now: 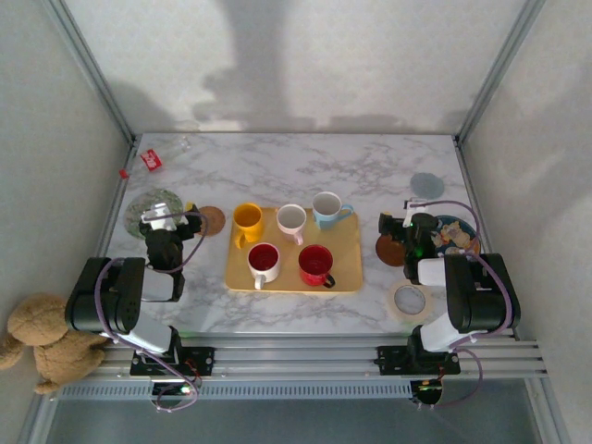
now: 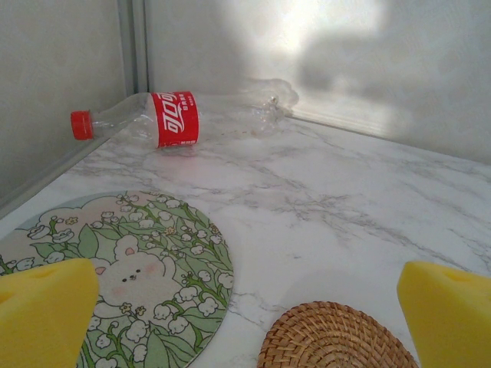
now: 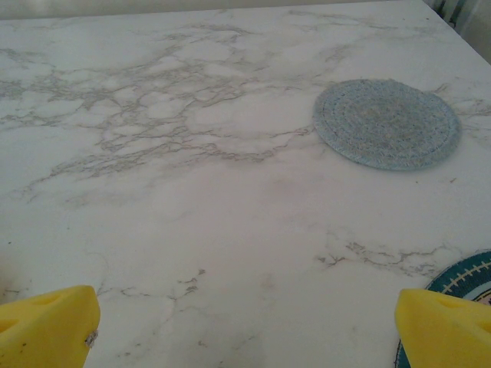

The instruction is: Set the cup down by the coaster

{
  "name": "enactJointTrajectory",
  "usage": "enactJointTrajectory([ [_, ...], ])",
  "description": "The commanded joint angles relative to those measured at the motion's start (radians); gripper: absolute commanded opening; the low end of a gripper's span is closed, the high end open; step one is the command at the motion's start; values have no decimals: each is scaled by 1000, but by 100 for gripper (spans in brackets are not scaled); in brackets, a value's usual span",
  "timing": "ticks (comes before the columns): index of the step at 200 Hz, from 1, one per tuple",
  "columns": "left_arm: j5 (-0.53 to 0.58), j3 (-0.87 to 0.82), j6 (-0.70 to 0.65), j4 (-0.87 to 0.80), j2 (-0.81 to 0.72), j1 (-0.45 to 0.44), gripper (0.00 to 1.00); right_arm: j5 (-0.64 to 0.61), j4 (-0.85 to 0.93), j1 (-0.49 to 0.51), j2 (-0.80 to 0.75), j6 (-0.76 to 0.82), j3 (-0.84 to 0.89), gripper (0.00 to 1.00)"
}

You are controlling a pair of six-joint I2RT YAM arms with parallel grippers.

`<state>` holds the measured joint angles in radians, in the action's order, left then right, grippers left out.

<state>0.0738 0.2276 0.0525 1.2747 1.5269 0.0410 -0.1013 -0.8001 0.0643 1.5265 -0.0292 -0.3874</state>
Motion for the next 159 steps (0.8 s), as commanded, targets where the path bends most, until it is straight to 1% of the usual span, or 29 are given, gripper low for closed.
enactJointTrajectory([
  [1,-2,-2,1,14,7,2,100,2,-12,3,9,5,-15,99],
  [75,-5,-5,1,16,7,4,100,2,-15,5,9,5,-12,99],
  [89,9,-5,7,14,0,3,100,-26,-16,7,5,-2,-11,99],
  [104,30,2,15,-37,-48,3,100,-85,4,9,-19,-24,-11,99],
  [122,36,9,15,-112,-127,3,100,-111,47,14,-63,-25,-16,99],
  [134,28,15,7,-170,-182,3,100,-115,108,17,-100,-23,-32,99],
  [150,14,50,-12,-294,-263,3,100,-133,195,21,-161,-28,-39,99],
  [159,4,72,-11,-354,-304,3,100,-142,247,22,-200,-36,-80,99],
])
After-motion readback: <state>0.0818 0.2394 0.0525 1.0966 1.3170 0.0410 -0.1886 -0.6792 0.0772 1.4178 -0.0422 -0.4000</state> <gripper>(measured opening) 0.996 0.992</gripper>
